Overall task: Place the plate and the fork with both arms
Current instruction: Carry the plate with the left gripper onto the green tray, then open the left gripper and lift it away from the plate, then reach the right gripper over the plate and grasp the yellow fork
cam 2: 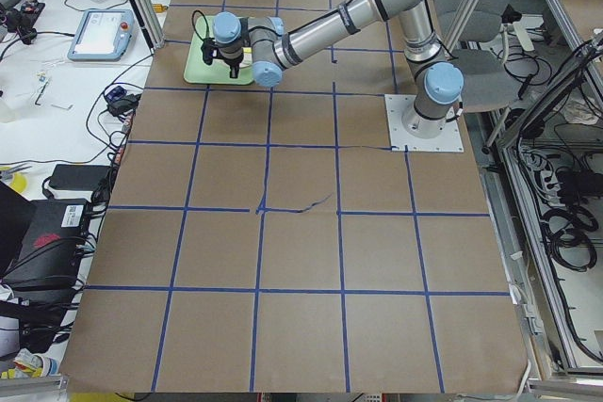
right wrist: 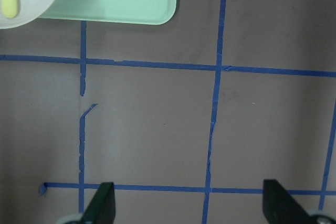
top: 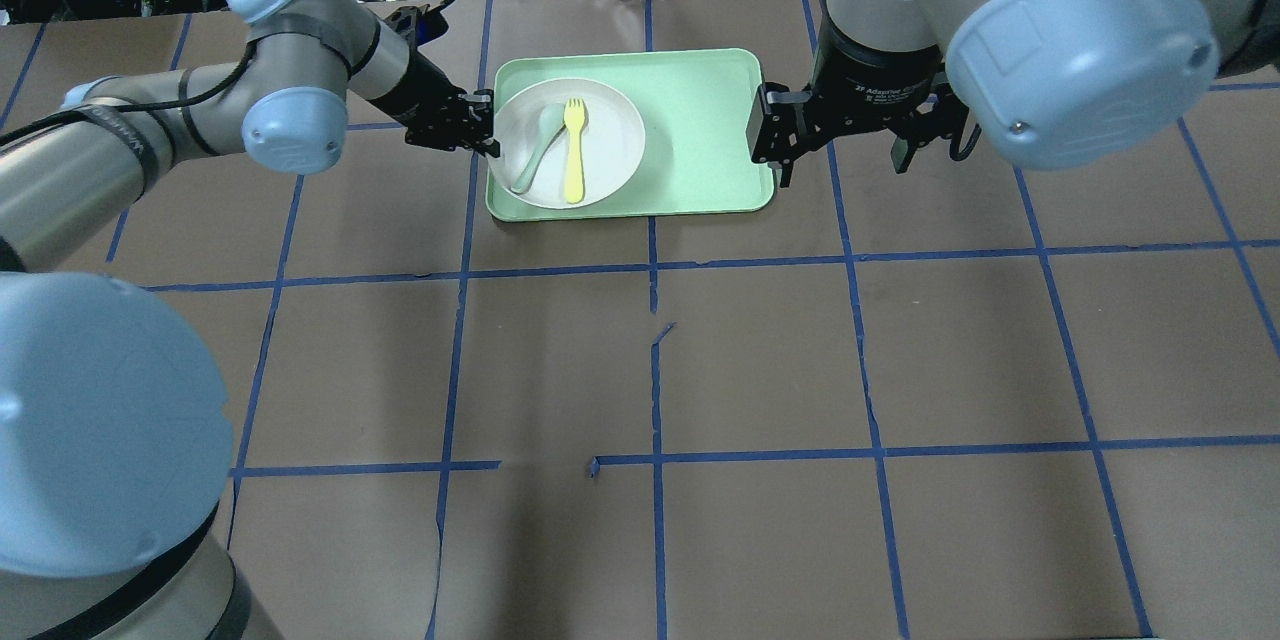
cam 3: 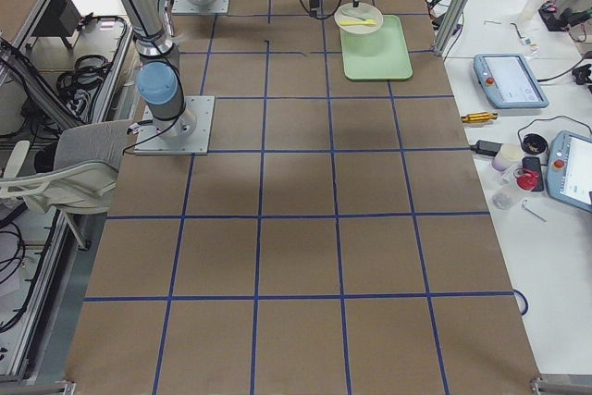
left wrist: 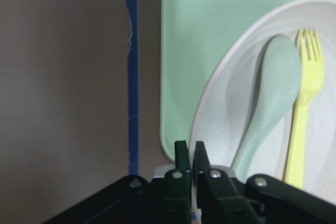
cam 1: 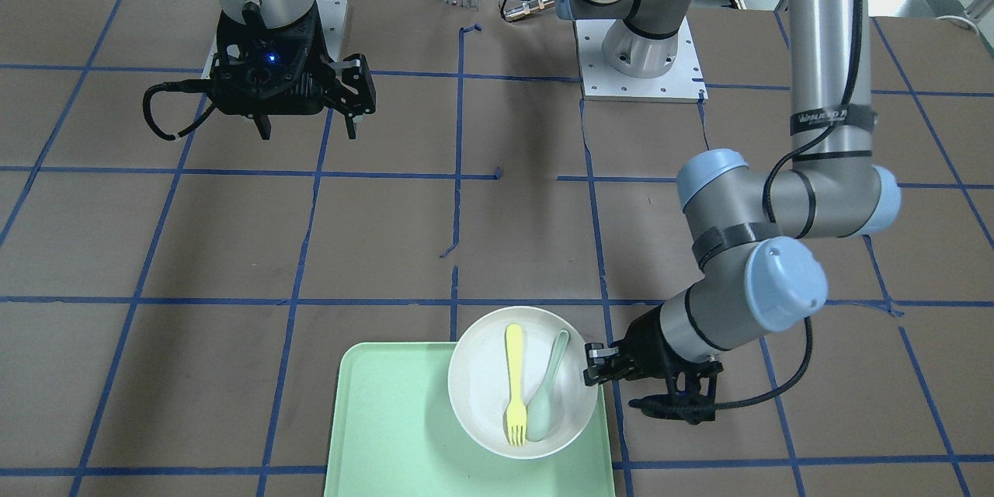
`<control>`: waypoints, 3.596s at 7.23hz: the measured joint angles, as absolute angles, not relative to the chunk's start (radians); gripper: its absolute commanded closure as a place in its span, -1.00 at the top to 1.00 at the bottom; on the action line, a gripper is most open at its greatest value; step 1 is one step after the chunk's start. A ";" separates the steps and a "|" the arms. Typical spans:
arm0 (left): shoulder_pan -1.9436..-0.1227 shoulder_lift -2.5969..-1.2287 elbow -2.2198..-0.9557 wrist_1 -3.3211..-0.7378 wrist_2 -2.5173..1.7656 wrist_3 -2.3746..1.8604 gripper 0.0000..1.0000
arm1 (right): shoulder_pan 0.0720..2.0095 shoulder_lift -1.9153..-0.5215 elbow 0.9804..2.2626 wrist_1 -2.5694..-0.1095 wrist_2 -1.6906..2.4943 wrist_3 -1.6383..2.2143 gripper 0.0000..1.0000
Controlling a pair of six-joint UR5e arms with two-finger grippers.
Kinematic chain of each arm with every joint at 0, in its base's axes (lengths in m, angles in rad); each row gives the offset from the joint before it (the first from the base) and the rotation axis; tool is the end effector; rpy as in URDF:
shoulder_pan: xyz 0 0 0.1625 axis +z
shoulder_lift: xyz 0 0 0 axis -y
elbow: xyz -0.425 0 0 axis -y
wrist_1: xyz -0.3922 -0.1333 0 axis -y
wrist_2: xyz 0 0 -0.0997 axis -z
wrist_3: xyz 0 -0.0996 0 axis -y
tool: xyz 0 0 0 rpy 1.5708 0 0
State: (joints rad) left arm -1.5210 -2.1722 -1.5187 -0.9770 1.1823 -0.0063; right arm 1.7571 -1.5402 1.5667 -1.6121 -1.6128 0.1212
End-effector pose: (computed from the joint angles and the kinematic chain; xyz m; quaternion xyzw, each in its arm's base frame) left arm -0.1370 -0.6863 0.2205 0.0232 -0.9807 0.0260 0.1925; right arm 0.2207 -0.4735 0.4789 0.0324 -0.9992 0.0105 0.0196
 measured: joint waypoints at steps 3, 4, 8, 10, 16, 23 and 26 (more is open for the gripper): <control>-1.583 -2.287 -1.444 -0.897 1.218 -0.086 0.60 | 1.758 -1.539 1.567 -1.612 -1.614 0.121 1.00; -1.586 -2.296 -1.440 -0.879 1.220 -0.087 1.00 | 1.758 -1.539 1.566 -1.612 -1.614 0.121 1.00; -1.573 -2.120 -1.504 -1.024 1.436 -0.041 1.00 | 1.757 -1.539 1.566 -1.613 -1.614 0.120 1.00; -1.570 -1.931 -1.583 -1.200 1.543 -0.019 1.00 | 1.757 -1.539 1.567 -1.615 -1.614 0.121 1.00; -1.636 -1.515 -1.691 -1.451 1.560 -0.018 1.00 | 1.759 -1.517 1.557 -1.635 -1.601 0.123 1.00; -1.651 -1.497 -1.720 -1.451 1.558 -0.021 1.00 | 1.862 -0.884 1.193 -1.964 -1.598 0.346 1.00; -1.651 -1.502 -1.720 -1.451 1.558 -0.021 1.00 | 1.900 -0.746 1.136 -2.054 -1.604 0.350 0.56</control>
State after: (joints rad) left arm -1.6506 -1.5016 -1.7200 -1.4512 1.5579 -0.0215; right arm 1.8995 -0.7457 1.1357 -2.0537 -1.6041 0.3496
